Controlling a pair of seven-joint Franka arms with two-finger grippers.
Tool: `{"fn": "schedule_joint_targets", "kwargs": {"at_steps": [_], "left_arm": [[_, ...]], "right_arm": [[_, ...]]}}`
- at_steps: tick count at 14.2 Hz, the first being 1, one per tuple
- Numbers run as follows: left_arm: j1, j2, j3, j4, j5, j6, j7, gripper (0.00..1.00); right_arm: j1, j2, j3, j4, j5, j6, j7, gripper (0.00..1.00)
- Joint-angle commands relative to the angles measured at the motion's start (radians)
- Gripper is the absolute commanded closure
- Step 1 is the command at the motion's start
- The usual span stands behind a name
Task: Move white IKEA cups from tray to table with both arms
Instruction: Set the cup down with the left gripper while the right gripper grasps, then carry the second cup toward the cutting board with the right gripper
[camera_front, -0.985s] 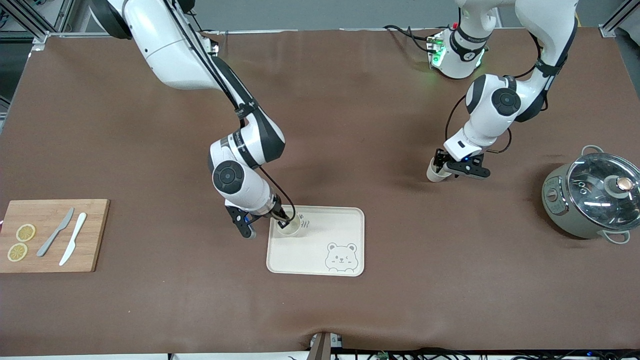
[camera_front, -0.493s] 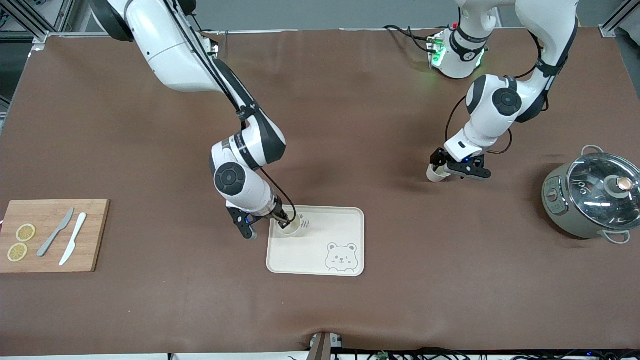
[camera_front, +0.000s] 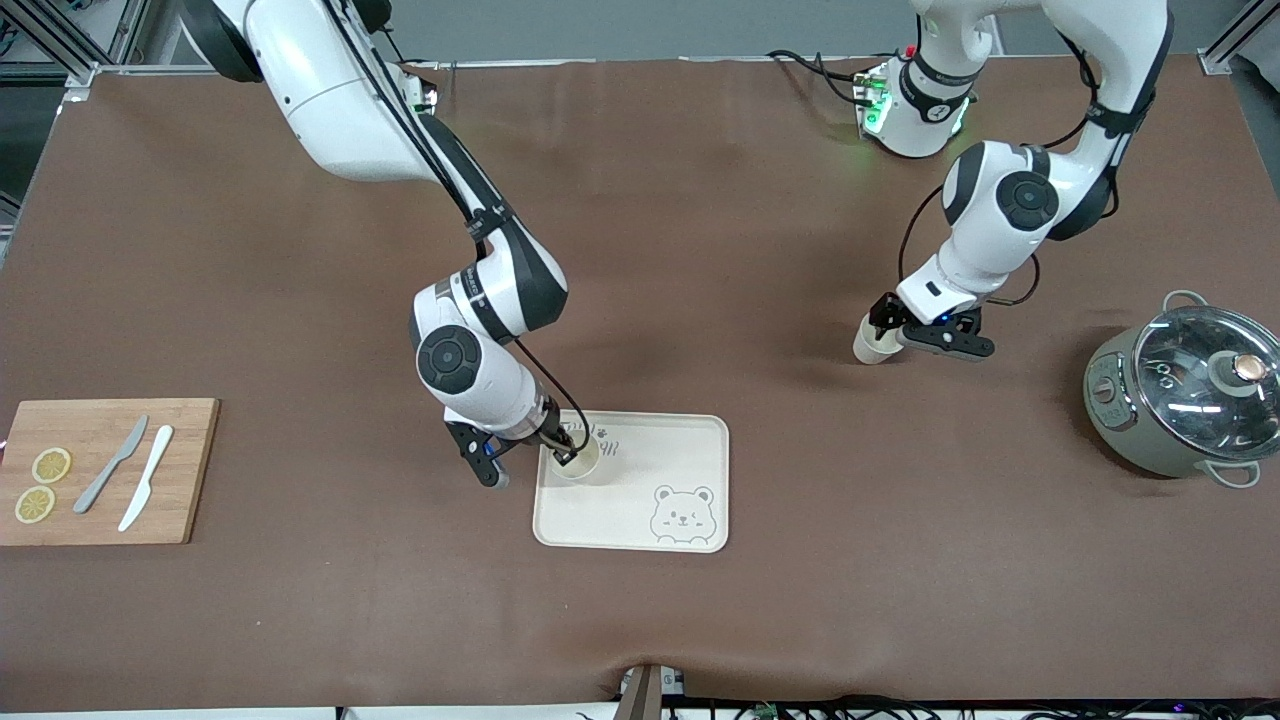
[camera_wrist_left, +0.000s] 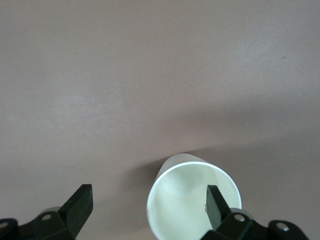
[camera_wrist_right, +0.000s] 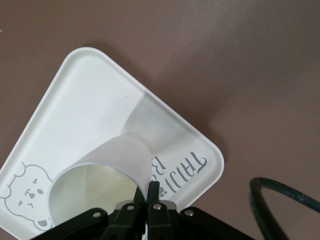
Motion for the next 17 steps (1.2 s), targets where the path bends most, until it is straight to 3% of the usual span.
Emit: {"fn": "schedule_joint_targets", "kwargs": {"at_steps": [1,5,9,12,17], "left_arm": [[0.015,-0.046,-0.021,0.047,-0.021,-0.098,0.011,0.0],[0.015,-0.044,-0.018,0.168,-0.023,-0.236,0.008,0.0],[0.008,-0.047,-0.023,0.32,-0.03,-0.43,-0.043,0.0],[0.003,-0.046,-0.041,0.44,-0.03,-0.564,-0.089,0.0],[0.008,-0.033,-0.041,0.612,-0.021,-0.714,-0.089,0.0]], "right_arm": [[-0.038,-0.028,0.003,0.0,0.014,-0.101,-0.098,1.0],[-0.121,-0.1,0.001,-0.021,0.012,-0.274,-0.302,1.0],[-0.176,-0.15,0.0,-0.078,0.001,-0.29,-0.391,1.0],[-0.222,-0.198,-0.003,-0.162,-0.083,-0.288,-0.487,1.0],[-0.263,-0.205,-0.009,-0.212,-0.132,-0.281,-0.595,1.0]]}}
